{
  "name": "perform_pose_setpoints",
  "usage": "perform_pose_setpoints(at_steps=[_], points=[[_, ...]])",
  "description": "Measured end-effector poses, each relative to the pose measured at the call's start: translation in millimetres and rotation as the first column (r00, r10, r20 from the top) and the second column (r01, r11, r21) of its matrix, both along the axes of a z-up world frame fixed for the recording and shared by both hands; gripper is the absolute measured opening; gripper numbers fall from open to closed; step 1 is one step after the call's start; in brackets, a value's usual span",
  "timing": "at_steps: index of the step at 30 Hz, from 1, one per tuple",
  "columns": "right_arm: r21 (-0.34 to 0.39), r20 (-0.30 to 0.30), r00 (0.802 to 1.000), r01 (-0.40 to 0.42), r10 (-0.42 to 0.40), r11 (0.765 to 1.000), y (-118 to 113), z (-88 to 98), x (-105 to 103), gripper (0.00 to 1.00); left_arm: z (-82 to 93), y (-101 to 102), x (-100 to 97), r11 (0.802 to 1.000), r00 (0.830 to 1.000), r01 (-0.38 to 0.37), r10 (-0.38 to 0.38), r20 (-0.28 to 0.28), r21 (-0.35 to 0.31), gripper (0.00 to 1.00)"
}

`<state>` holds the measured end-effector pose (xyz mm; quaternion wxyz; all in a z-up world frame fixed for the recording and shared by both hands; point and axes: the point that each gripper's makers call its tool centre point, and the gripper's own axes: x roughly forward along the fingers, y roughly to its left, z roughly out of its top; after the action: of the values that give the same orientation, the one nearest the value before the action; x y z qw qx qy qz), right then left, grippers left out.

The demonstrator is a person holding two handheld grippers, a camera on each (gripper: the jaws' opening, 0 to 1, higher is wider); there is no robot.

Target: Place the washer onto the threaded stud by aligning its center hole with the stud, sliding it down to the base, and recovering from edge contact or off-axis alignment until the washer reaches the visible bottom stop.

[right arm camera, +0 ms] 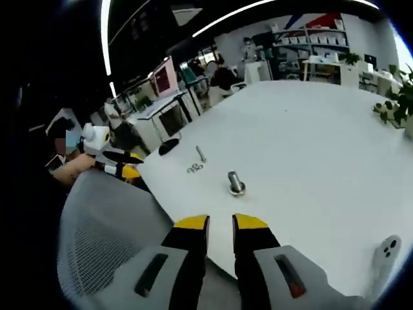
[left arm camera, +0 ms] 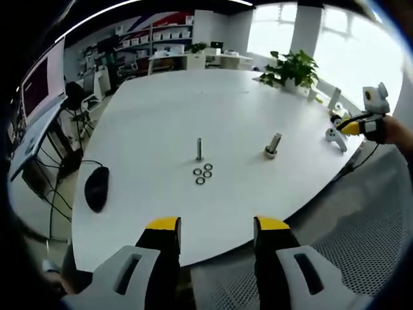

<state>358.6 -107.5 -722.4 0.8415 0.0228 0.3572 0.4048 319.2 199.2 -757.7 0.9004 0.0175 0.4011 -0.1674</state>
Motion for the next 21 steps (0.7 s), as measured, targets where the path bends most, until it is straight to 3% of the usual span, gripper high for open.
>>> perform_pose_setpoints(at_steps=[3, 10, 13, 17, 21], points=[[0.096, -0.039, 0.997, 0.076, -0.072, 0.992, 2, 4.6, -8, 0.16, -1.2, 0, -0.9, 1.0, 1.0, 0.007, -0.007, -0.006, 0.001, 0.43], [0.115, 0.016, 0.993, 0.111, -0.114, 0.987, 9, 10.9, -22, 0.16, -2.0, -1, -1.4, 1.0, 1.0, 0.011, -0.01, -0.011, 0.004, 0.43], [0.068, 0.069, 0.991, 0.107, -0.112, 0.992, 1, 10.4, -21, 0.16, -3.8, -1, -2.4, 1.0, 1.0, 0.018, -0.018, -0.02, 0.005, 0.43], [0.049, 0.087, 0.991, 0.1, -0.104, 0.994, 6, 13.5, -29, 0.15, -1.8, 2, -0.6, 1.0, 1.0, -0.006, 0.006, -0.009, -0.002, 0.43], [0.018, 0.105, 0.994, 0.018, -0.02, 1.0, 21, 13.7, -38, 0.11, -0.4, 2, 0.4, 1.0, 1.0, -0.01, 0.01, -0.002, -0.008, 0.44]])
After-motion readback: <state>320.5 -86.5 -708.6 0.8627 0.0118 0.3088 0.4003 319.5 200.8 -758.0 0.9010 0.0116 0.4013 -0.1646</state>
